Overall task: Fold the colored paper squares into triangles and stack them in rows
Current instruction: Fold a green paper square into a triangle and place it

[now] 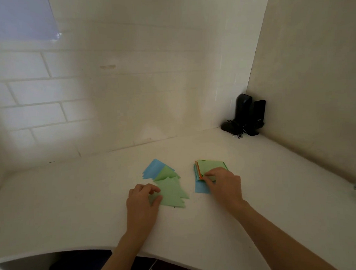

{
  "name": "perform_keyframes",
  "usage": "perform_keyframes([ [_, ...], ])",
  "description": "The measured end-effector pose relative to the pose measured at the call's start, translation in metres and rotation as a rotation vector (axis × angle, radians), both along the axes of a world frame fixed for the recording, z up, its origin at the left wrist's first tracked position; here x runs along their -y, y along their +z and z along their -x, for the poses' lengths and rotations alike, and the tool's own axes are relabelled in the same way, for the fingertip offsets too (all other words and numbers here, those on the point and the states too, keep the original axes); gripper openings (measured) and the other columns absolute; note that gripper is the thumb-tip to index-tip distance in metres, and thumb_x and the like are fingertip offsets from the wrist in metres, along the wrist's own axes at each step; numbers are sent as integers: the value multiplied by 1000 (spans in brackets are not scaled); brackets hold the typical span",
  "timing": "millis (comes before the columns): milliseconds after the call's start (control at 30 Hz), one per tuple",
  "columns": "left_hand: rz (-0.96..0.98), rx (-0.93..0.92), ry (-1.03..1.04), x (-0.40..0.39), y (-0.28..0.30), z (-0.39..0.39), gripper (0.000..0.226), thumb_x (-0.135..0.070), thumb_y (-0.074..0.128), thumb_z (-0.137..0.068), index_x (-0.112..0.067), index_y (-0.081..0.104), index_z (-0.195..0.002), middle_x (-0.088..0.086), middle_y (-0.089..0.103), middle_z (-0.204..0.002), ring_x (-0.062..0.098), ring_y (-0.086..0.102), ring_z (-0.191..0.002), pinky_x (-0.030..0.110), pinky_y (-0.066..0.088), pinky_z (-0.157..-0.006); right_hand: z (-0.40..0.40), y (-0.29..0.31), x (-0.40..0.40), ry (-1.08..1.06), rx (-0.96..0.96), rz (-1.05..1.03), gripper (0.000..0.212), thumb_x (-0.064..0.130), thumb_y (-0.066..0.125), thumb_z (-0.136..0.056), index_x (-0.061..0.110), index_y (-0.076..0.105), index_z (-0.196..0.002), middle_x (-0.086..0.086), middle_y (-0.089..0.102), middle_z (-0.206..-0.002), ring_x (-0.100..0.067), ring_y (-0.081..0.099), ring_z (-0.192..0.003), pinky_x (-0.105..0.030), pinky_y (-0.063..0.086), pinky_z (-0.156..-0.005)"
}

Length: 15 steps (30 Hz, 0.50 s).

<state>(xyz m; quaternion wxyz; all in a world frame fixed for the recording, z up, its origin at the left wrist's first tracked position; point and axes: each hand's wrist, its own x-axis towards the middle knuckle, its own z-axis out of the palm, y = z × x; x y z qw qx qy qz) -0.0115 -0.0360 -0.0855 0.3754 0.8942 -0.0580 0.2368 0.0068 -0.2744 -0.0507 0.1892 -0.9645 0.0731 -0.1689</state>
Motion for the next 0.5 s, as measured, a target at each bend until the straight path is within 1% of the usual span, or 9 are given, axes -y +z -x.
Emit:
perform_keyframes([
  [67, 11, 1, -6, -1, 0, 0, 21, -13, 76, -72, -25, 64, -82, -10, 51, -80, 14, 45, -77, 29, 36, -67, 0, -1, -1, 4, 23, -16, 21, 41, 51, -91, 34, 69, -100, 14, 62, -115, -10, 58, -100, -34, 39, -82],
  [133, 25, -2, -10, -2, 1, 0, 21, -13, 76, -72, -26, 63, -83, -12, 50, -80, 13, 45, -79, 28, 38, -68, 1, 0, 0, 2, 55, -19, 20, 37, 52, -92, 32, 71, -96, 13, 63, -113, -12, 59, -98, -34, 38, -81],
  [167, 38, -6, -14, -2, 1, 1, 22, -12, 76, -73, -27, 63, -83, -13, 49, -80, 12, 45, -79, 26, 38, -67, 1, 0, 1, -3, 90, -14, 19, 35, 53, -91, 31, 72, -94, 12, 64, -112, -13, 59, -97, -34, 37, -80],
  [267, 94, 7, -23, -1, 6, 5, 22, -11, 74, -75, -28, 63, -83, -12, 52, -81, 11, 45, -81, 14, 33, -66, 9, 6, 7, -8, 240, 14, 14, 31, 60, -88, 27, 73, -88, 9, 68, -103, -16, 59, -90, -35, 36, -76],
  [367, 110, 72, -35, 2, 13, 16, 23, -7, 73, -76, -25, 63, -86, -9, 53, -85, 12, 45, -84, 13, 34, -67, 26, 17, 19, 8, 378, 92, 6, 27, 67, -83, 24, 73, -83, 7, 69, -94, -16, 60, -83, -34, 36, -74],
  [500, 121, 171, -121, 29, 31, 37, 24, -4, 72, -76, -22, 62, -89, -7, 50, -90, 10, 47, -88, 6, 35, -75, 64, 27, 37, 65, 489, 169, 3, 24, 70, -81, 23, 72, -83, 10, 67, -90, -13, 60, -82, -30, 34, -76],
])
